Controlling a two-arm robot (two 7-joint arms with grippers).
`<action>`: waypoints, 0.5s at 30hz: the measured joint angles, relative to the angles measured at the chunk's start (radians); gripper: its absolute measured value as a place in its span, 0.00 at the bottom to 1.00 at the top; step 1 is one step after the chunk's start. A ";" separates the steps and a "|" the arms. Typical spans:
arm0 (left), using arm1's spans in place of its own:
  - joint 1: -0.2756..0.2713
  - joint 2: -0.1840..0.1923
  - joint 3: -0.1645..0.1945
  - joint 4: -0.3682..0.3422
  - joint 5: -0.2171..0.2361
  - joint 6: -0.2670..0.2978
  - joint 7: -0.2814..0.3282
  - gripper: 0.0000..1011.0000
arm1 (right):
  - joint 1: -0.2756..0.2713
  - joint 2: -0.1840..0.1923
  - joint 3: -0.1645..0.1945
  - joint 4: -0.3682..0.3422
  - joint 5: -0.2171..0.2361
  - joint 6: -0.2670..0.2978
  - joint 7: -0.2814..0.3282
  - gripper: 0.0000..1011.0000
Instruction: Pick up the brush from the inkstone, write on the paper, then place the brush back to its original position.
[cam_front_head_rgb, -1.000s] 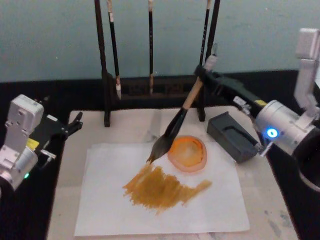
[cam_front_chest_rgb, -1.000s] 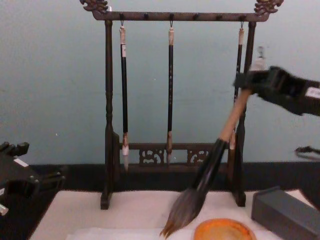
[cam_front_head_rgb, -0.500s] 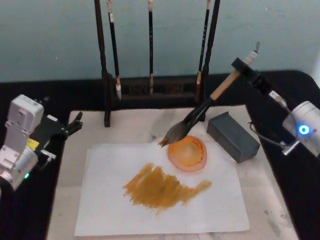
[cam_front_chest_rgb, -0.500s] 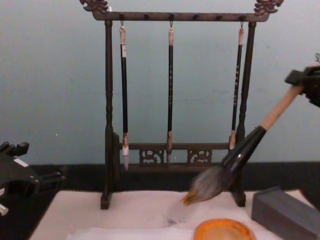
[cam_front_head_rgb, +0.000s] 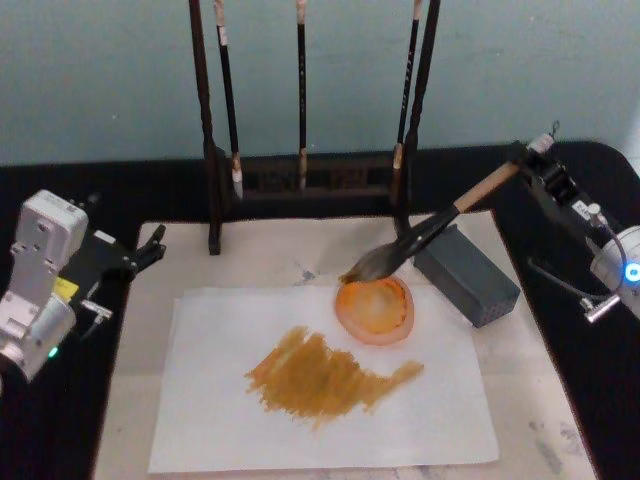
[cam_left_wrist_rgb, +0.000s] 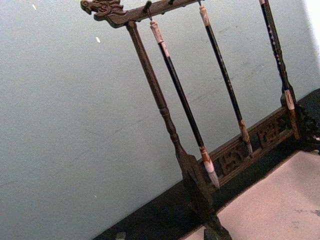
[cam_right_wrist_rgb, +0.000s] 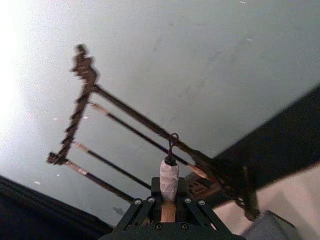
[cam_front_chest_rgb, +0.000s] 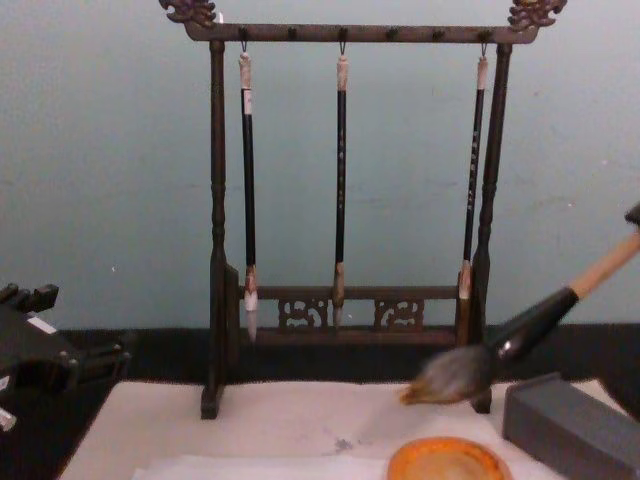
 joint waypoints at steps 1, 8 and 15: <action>0.000 0.000 0.000 0.000 0.000 0.000 0.000 1.00 | 0.002 0.001 0.000 0.010 0.006 0.002 0.001 0.15; 0.000 0.000 0.000 0.000 0.000 0.000 0.000 1.00 | 0.027 0.016 -0.011 0.095 0.040 0.019 0.015 0.15; 0.000 0.000 0.000 0.000 0.000 0.000 0.000 1.00 | 0.050 0.025 -0.025 0.171 0.070 0.032 0.026 0.15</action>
